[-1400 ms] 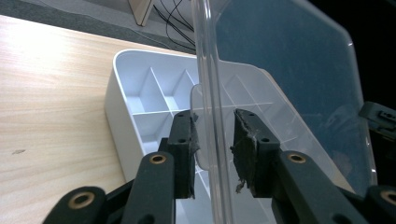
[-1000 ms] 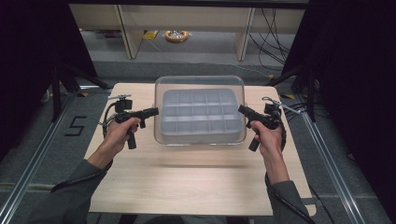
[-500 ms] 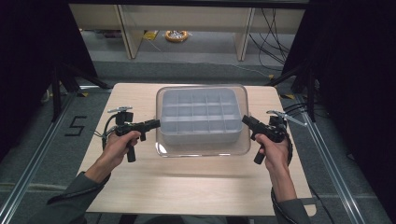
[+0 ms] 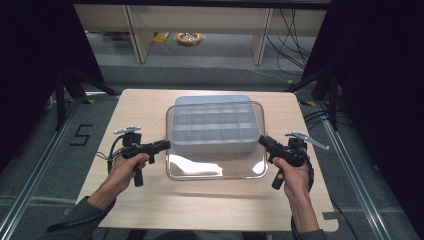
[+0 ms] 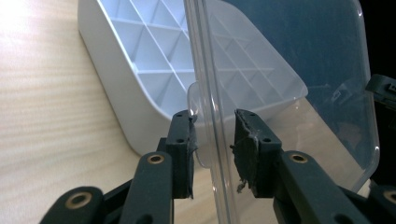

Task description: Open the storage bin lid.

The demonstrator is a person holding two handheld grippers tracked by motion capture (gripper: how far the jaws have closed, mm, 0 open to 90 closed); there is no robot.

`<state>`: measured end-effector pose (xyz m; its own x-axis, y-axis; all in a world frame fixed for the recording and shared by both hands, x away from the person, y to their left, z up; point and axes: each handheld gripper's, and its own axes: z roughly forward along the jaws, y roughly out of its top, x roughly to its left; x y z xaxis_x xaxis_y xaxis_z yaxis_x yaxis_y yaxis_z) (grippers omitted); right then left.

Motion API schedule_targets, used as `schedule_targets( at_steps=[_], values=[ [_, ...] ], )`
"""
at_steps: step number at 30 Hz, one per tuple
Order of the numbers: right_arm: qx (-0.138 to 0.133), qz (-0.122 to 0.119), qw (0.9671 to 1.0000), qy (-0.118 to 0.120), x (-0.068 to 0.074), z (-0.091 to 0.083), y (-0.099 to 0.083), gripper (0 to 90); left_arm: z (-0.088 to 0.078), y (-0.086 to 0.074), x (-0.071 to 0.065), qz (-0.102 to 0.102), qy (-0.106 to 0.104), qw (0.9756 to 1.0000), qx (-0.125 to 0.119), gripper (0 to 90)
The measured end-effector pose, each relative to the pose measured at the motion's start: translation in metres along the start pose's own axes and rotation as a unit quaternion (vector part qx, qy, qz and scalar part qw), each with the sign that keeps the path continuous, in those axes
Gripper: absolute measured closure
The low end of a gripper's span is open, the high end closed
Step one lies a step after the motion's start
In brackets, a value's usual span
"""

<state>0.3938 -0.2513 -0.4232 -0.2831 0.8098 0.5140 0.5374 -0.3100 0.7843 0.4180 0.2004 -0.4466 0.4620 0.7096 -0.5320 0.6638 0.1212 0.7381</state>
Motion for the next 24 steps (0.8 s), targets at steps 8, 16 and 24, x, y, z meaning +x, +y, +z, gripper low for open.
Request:
schedule_targets(
  at_steps=[8,16,24],
  values=[
    [0.011,-0.003,0.9998,-0.015,-0.004,-0.003,-0.011,65.1,0.0,-0.012,0.002,0.007,0.0,0.9999,0.016,66.8],
    [0.021,-0.003,0.9997,-0.015,-0.005,-0.005,-0.02,64.4,-0.005,-0.019,-0.003,0.002,-0.003,0.9999,0.011,66.6],
    [0.023,-0.001,0.9996,-0.015,-0.005,-0.017,-0.03,64.2,-0.013,-0.029,-0.007,0.011,-0.015,0.9996,0.022,66.7]
  ],
)
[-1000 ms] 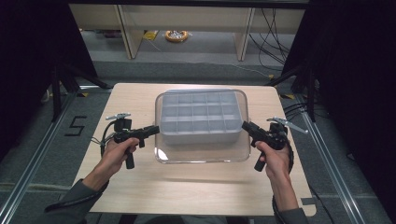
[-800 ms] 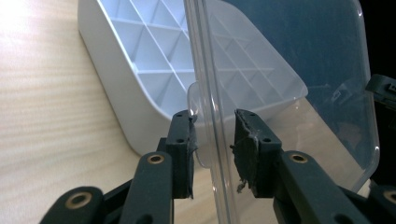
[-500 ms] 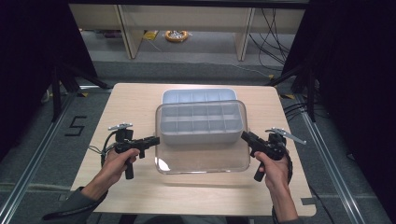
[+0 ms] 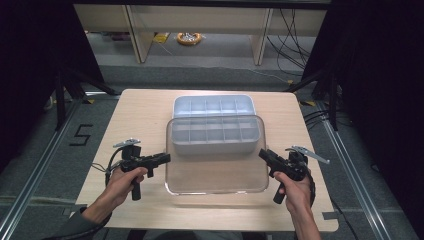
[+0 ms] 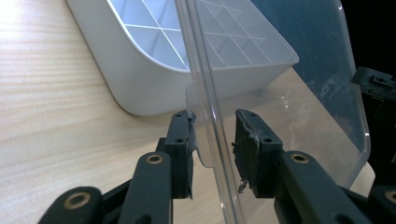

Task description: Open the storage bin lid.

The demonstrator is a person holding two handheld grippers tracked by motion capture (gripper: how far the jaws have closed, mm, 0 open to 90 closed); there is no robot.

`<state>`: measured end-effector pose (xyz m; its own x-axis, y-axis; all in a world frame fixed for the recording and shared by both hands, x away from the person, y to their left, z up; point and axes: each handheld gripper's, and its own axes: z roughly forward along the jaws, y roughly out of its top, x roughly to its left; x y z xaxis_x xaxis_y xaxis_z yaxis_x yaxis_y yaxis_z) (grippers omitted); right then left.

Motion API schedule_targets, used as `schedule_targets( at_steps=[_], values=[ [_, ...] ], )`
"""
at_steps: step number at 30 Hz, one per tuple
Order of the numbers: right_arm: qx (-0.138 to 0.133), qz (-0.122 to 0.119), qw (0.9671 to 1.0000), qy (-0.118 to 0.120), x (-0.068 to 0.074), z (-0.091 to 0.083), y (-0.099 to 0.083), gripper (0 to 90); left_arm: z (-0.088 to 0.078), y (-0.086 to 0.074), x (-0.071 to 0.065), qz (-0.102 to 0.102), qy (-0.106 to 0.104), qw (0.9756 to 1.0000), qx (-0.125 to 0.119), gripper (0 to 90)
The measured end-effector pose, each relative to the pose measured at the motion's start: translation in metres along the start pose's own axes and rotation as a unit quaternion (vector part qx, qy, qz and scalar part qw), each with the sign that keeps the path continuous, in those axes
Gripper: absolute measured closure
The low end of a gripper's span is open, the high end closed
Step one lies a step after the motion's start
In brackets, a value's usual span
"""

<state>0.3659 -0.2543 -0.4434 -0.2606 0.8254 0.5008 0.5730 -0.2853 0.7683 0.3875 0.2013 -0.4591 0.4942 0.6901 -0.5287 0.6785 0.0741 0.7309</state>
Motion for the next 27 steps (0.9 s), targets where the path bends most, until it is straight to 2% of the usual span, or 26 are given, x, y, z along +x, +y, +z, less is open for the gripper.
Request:
schedule_targets(
  at_steps=[2,4,5,7,8,9,11,12,13,14,15,18,21,22,23,24,26,27],
  values=[
    [0.003,0.0,1.0,-0.002,0.001,-0.002,-0.004,64.0,-0.001,-0.004,-0.002,-0.005,0.003,1.0,-0.004,66.6],
    [0.003,0.006,0.9999,0.009,0.001,-0.005,-0.009,64.0,-0.003,-0.009,-0.002,-0.003,-0.002,1.0,0.004,66.7],
    [0.006,0.004,1.0,0.0,0.001,-0.007,-0.012,64.0,-0.003,-0.012,-0.002,-0.004,-0.003,1.0,0.004,66.7],
    [0.007,0.009,0.9999,0.007,0.0,-0.01,-0.018,64.1,-0.005,-0.018,-0.003,-0.003,-0.002,1.0,0.009,66.8],
    [0.013,0.003,0.9999,-0.003,0.0,-0.012,-0.021,64.0,-0.006,-0.021,-0.003,-0.003,-0.001,0.9999,0.011,66.7],
    [0.014,0.003,0.9999,0.001,0.0,-0.013,-0.025,64.0,-0.007,-0.024,-0.002,-0.005,-0.006,0.9998,0.016,66.7],
    [0.018,0.003,0.9998,-0.006,0.0,-0.018,-0.03,64.1,-0.008,-0.028,-0.002,-0.004,-0.006,0.9998,0.017,66.9],
    [0.014,0.0,0.9999,0.005,-0.001,-0.019,-0.034,64.1,-0.008,-0.029,-0.002,-0.002,-0.005,0.9998,0.019,66.8],
    [0.017,0.01,0.9998,-0.002,0.001,-0.02,-0.035,64.1,-0.008,-0.031,-0.003,-0.002,-0.004,0.9997,0.023,66.8],
    [0.022,0.007,0.9997,-0.009,0.002,-0.022,-0.037,64.0,-0.008,-0.034,-0.004,-0.007,-0.006,0.9997,0.021,66.7],
    [0.023,-0.001,0.9997,-0.009,0.0,-0.024,-0.038,64.0,-0.008,-0.035,-0.004,-0.003,-0.007,0.9996,0.028,66.7],
    [0.022,0.011,0.9997,0.005,-0.004,-0.024,-0.044,64.1,-0.008,-0.041,-0.005,-0.002,-0.006,0.9994,0.033,66.8],
    [0.031,0.009,0.9995,-0.005,-0.006,-0.025,-0.05,64.0,-0.007,-0.046,-0.005,0.0,-0.005,0.9992,0.04,66.6],
    [0.036,0.015,0.9992,-0.007,-0.005,-0.027,-0.051,64.0,-0.007,-0.048,-0.005,0.001,-0.005,0.9991,0.042,66.5],
    [0.035,0.002,0.9993,-0.014,-0.007,-0.028,-0.053,63.9,-0.007,-0.049,-0.005,0.0,-0.005,0.999,0.045,66.6],
    [0.036,0.012,0.9993,-0.009,-0.007,-0.028,-0.054,63.9,-0.007,-0.051,-0.005,0.001,-0.006,0.9989,0.046,66.6],
    [0.033,0.013,0.9994,0.002,-0.008,-0.03,-0.056,63.7,-0.007,-0.053,-0.007,0.0,-0.008,0.9988,0.049,66.5],
    [0.034,0.011,0.9993,-0.009,-0.008,-0.03,-0.057,63.6,-0.007,-0.054,-0.008,0.004,-0.01,0.9987,0.05,66.5]
  ],
)
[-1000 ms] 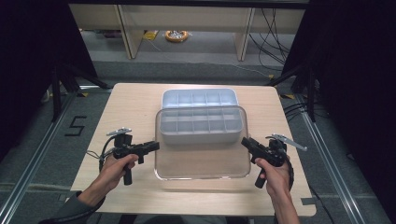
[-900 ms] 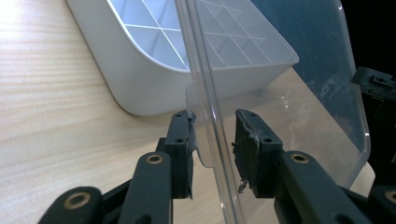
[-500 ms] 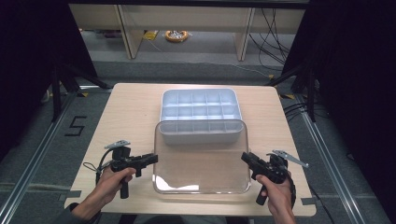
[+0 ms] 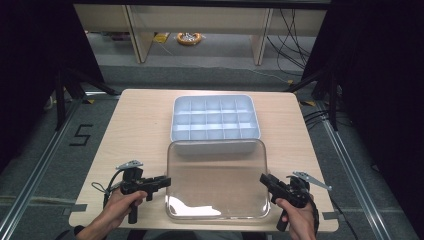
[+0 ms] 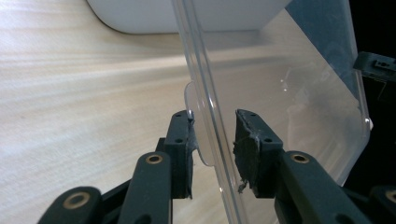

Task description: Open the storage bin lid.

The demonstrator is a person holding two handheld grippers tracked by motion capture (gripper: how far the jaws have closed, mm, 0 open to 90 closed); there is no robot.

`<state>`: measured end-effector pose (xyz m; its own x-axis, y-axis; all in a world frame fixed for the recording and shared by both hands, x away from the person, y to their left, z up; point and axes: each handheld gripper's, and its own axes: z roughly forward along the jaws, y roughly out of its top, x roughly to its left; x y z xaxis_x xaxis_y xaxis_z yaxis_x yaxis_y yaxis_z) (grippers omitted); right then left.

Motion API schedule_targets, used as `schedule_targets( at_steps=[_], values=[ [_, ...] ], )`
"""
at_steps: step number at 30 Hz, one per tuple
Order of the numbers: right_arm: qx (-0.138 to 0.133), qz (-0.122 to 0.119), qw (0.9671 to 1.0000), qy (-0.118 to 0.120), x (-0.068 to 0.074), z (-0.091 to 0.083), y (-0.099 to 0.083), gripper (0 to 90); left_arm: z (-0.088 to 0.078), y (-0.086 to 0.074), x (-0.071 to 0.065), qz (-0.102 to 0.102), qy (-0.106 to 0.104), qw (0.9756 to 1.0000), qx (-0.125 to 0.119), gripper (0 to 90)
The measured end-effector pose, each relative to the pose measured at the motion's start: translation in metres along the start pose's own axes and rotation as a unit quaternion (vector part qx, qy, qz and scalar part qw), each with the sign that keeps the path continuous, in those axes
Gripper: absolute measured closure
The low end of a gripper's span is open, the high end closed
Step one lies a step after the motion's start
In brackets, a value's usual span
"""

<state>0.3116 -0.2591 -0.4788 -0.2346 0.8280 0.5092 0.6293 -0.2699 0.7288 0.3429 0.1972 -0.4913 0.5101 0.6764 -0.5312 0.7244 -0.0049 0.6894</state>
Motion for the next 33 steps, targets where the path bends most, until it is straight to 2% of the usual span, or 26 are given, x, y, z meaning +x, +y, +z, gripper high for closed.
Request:
schedule_targets(
  at_steps=[1,2,3,5,6,9,10,11,12,14,15,16,17,18,19,21,23,24,25,26,27,28,29,30,32,33],
  values=[
    [0.004,-0.01,0.9999,-0.005,-0.001,-0.003,0.0,63.5,0.0,-0.001,-0.001,-0.003,-0.002,1.0,0.002,66.4],
    [0.007,0.014,0.9999,0.001,0.001,-0.003,-0.002,63.5,0.0,-0.002,-0.001,-0.001,-0.001,1.0,0.002,66.5],
    [0.006,-0.006,0.9999,-0.006,-0.002,-0.003,-0.002,63.5,0.0,-0.003,-0.001,-0.002,-0.001,1.0,0.003,66.5],
    [0.013,0.005,0.9999,-0.007,-0.002,-0.003,-0.005,63.1,0.001,-0.006,-0.002,-0.001,-0.003,1.0,0.009,66.5],
    [0.015,-0.005,0.9998,-0.008,-0.005,-0.003,-0.005,62.9,0.001,-0.007,-0.002,-0.001,-0.004,0.9999,0.011,66.5],
    [0.016,0.008,0.9998,-0.005,-0.006,-0.001,-0.008,62.5,0.002,-0.009,-0.002,0.001,-0.002,0.9999,0.017,66.5],
    [0.018,0.0,0.9998,-0.005,-0.008,-0.001,-0.009,62.2,0.003,-0.01,-0.002,-0.001,-0.002,0.9998,0.018,66.3],
    [0.021,0.012,0.9997,-0.008,-0.006,0.0,-0.011,61.8,0.003,-0.011,-0.002,0.0,-0.001,0.9998,0.02,66.3],
    [0.02,-0.007,0.9997,-0.008,-0.008,0.001,-0.011,61.6,0.003,-0.011,-0.002,0.001,-0.001,0.9998,0.022,66.1],
    [0.023,-0.011,0.9996,-0.014,-0.008,0.002,-0.012,61.3,0.004,-0.012,-0.001,-0.002,0.001,0.9998,0.022,65.7],
    [0.028,0.005,0.9995,-0.013,-0.006,0.002,-0.013,61.2,0.004,-0.012,-0.001,-0.003,0.001,0.9997,0.024,65.5],
    [0.025,-0.012,0.9994,-0.018,-0.008,0.003,-0.012,61.1,0.004,-0.012,-0.001,0.0,0.0,0.9996,0.027,65.2],
    [0.027,0.0,0.9996,-0.011,-0.007,0.003,-0.013,60.9,0.005,-0.013,-0.001,0.002,-0.002,0.9996,0.028,65.1],
    [0.031,-0.007,0.9995,-0.006,-0.008,0.003,-0.012,60.9,0.005,-0.013,-0.001,0.001,-0.003,0.9996,0.028,65.1],
    [0.03,-0.006,0.9994,-0.017,-0.008,0.002,-0.012,60.8,0.005,-0.013,-0.001,0.0,-0.003,0.9996,0.029,65.1],
    [0.036,0.015,0.9992,-0.011,-0.007,0.003,-0.014,60.5,0.006,-0.014,-0.001,0.003,-0.002,0.9995,0.03,64.8],
    [0.041,0.019,0.9989,-0.015,-0.007,0.004,-0.014,60.1,0.006,-0.014,-0.001,0.003,-0.001,0.9994,0.033,64.3],
    [0.043,0.004,0.9989,-0.017,-0.009,0.005,-0.014,60.0,0.007,-0.014,0.0,0.002,-0.001,0.9995,0.033,64.2],
    [0.057,0.057,0.9965,-0.021,-0.002,0.004,-0.016,59.9,0.007,-0.014,0.0,0.001,-0.001,0.9994,0.033,64.0],
    [0.052,0.036,0.9979,-0.016,-0.005,0.004,-0.015,59.9,0.008,-0.014,0.0,0.002,0.0,0.9994,0.034,63.8],
    [0.062,0.07,0.9955,-0.018,-0.001,0.003,-0.016,59.8,0.008,-0.015,0.0,0.002,0.001,0.9993,0.037,63.4],
    [0.055,0.042,0.9975,-0.015,-0.006,0.005,-0.016,59.8,0.009,-0.015,0.0,0.005,0.003,0.9992,0.039,62.8],
    [0.067,0.07,0.9951,-0.02,-0.002,0.004,-0.016,59.7,0.009,-0.016,0.0,0.006,0.004,0.9992,0.04,62.3],
    [0.064,0.048,0.9966,-0.016,-0.005,0.006,-0.016,59.6,0.01,-0.016,0.001,0.009,0.005,0.999,0.044,61.8],
    [0.056,0.035,0.9977,-0.016,-0.009,0.008,-0.017,59.6,0.012,-0.016,0.0,0.01,0.007,0.9989,0.046,61.0],
    [0.062,0.055,0.9964,-0.019,-0.006,0.007,-0.017,59.6,0.012,-0.017,0.0,0.016,0.011,0.9986,0.049,60.2]
  ],
)
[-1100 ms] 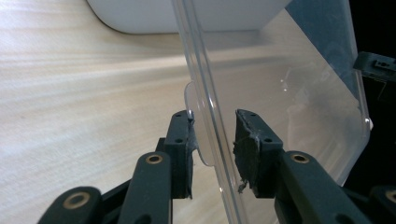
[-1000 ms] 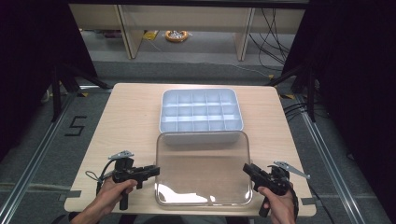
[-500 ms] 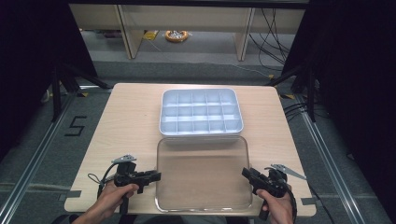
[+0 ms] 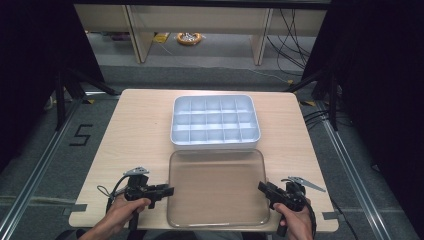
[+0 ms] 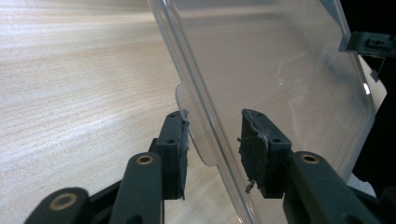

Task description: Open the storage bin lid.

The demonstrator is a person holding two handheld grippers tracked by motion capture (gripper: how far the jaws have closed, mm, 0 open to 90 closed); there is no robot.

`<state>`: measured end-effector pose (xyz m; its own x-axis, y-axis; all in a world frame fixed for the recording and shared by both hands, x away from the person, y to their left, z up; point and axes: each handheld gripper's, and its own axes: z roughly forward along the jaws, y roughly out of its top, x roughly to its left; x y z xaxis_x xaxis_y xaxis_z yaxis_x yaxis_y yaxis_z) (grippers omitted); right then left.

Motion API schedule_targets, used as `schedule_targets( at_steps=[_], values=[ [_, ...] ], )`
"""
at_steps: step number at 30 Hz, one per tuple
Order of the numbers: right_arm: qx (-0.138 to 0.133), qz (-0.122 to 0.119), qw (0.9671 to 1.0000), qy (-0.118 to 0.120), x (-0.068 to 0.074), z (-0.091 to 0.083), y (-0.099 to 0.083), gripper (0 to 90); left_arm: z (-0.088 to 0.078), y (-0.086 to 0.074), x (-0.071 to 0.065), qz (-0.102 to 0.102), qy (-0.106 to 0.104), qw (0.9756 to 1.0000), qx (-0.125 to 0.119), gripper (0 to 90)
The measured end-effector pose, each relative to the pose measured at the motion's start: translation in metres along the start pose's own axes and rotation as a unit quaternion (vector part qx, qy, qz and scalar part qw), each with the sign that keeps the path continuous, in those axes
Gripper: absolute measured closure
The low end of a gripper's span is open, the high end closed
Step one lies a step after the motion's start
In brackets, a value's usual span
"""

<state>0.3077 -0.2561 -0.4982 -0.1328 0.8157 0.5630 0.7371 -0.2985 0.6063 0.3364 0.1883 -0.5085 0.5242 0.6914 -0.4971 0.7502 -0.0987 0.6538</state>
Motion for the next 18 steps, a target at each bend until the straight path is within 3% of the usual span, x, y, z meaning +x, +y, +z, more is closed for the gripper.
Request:
schedule_targets(
  at_steps=[1,3,4,5,9,10,11,14,15,16,17,18],
  values=[
    [0.004,0.007,1.0,0.003,0.0007,-0.0004,-0.0002,59.6,0.0004,-0.0002,-0.0007,0.007,0.004,1.0,0.002,59.2],
    [-0.006,-0.024,0.9997,-0.003,-0.0031,0.0022,0.0001,59.4,0.0009,-0.0001,-0.0017,0.017,0.013,0.9998,0.003,58.2],
    [-0.004,-0.018,0.9998,-0.008,-0.0028,0.0032,-0.0001,59.4,0.0009,0.0001,-0.002,0.018,0.016,0.9997,0.005,58.0],
    [0.014,0.02,0.9997,-0.008,0.0029,0.0001,-0.0007,59.3,0.0016,-0.0001,-0.0022,0.022,0.019,0.9996,0.003,58.0],
    [0.005,-0.012,0.9999,-0.006,-0.0025,0.0032,-0.0003,58.7,0.003,-0.0001,-0.002,0.025,0.023,0.9994,0.007,57.6],
    [0.007,0.002,0.9999,-0.007,-0.0006,0.0034,-0.0008,58.6,0.0035,-0.0003,-0.0018,0.026,0.024,0.9993,0.007,57.6],
    [0.006,-0.013,0.9999,-0.007,-0.0031,0.0042,-0.0005,58.5,0.004,-0.0005,-0.0017,0.025,0.024,0.9994,0.007,57.5],
    [0.02,0.008,0.9997,-0.01,0.0002,0.0041,-0.0011,57.7,0.0057,-0.001,-0.0009,0.021,0.028,0.9993,0.012,57.2],
    [0.018,0.0,0.9996,-0.02,-0.0008,0.0062,-0.0011,57.4,0.0063,-0.0011,-0.0001,0.022,0.027,0.9993,0.014,57.0],
    [0.0,-0.041,0.999,-0.017,-0.0065,0.009,-0.0005,57.2,0.0066,-0.0013,0.0002,0.021,0.028,0.9993,0.015,57.0],
    [0.013,-0.005,0.9997,-0.019,-0.0018,0.0083,-0.0017,57.0,0.0069,-0.0015,0.0008,0.022,0.029,0.9992,0.017,56.9],
    [0.028,0.015,0.9992,-0.023,0.0013,0.0069,-0.0016,56.8,0.0072,-0.0015,0.0012,0.019,0.029,0.9992,0.019,56.9]
  ],
)
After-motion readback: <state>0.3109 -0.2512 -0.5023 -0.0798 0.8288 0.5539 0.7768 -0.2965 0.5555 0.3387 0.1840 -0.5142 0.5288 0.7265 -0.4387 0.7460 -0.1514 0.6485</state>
